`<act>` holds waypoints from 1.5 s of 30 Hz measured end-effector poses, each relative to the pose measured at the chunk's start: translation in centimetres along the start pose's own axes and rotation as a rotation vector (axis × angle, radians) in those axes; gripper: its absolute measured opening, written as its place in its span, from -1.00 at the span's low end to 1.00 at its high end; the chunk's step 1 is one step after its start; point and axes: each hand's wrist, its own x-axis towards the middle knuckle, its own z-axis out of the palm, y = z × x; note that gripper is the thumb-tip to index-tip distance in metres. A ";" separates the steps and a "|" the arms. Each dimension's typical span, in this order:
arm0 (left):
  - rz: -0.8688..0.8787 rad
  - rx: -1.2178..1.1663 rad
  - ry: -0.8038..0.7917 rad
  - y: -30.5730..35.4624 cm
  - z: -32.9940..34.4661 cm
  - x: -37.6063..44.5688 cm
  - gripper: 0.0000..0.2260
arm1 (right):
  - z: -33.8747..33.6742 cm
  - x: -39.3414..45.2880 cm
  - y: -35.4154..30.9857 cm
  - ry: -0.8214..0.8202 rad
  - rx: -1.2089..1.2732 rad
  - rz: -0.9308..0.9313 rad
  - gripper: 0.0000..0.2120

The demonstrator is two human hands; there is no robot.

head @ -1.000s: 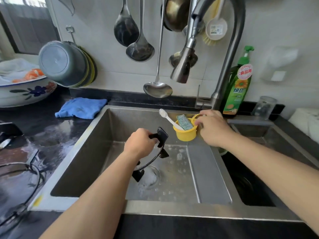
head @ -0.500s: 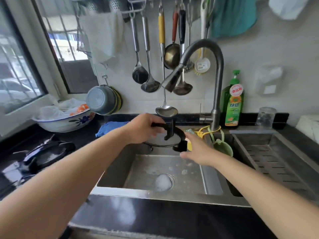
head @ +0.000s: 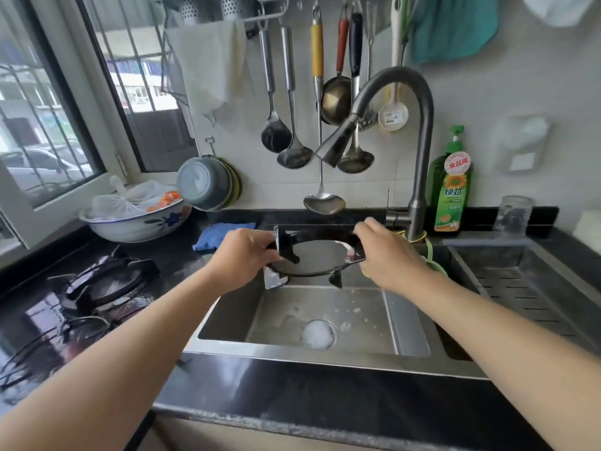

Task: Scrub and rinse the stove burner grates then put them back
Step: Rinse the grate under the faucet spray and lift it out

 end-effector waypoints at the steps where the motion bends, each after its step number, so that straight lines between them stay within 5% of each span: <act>1: 0.006 -0.020 0.044 -0.1 0.0 0.2 -0.88 | -0.3 0.1 0.0 0.021 -0.011 0.012 -0.82; 5: -0.070 0.256 -0.002 0.5 2.8 -1.1 -0.84 | 2.3 -1.6 -0.9 -0.266 -0.137 0.071 -0.81; 9: -0.051 0.091 0.133 0.0 4.7 -2.1 -0.90 | 4.2 -3.3 -0.6 -0.115 -0.126 0.158 -0.86; 13: -0.183 0.103 -0.017 -0.3 5.9 -2.2 -0.95 | 5.6 -3.9 -0.7 -0.352 -0.112 0.146 -0.79; 18: -0.243 -0.029 0.169 -0.5 7.2 -0.8 -0.91 | 5.2 -3.5 -0.2 -0.176 -0.045 0.177 -0.89; 22: -0.669 -0.202 0.163 -0.1 8.3 0.5 -0.42 | 3.6 -3.2 0.3 -0.109 0.032 0.336 -0.91; 25: -0.915 -0.737 0.015 2.0 10.4 -1.7 -0.55 | 1.7 -2.6 1.2 -0.088 0.269 0.551 -0.86; 29: -0.675 -1.085 -0.046 7.7 13.8 -2.0 -0.71 | -1.4 -3.3 3.1 -0.113 1.096 0.968 -0.75; 33: -0.431 -0.738 0.096 13.6 17.4 0.3 -0.78 | -3.1 -6.8 7.8 -0.019 1.342 1.028 -0.75; 37: -0.205 -0.465 0.038 17.3 19.3 3.2 -0.79 | -4.1 -10.1 13.4 0.032 1.148 1.017 -0.82; 40: -0.049 -0.247 -0.031 19.6 21.7 6.1 -0.86 | -3.4 -12.7 18.0 -0.031 0.828 1.031 -0.64; 45: -0.002 -0.082 -0.142 21.3 25.5 9.7 -0.84 | -1.6 -15.1 21.9 -0.030 0.433 0.993 -0.56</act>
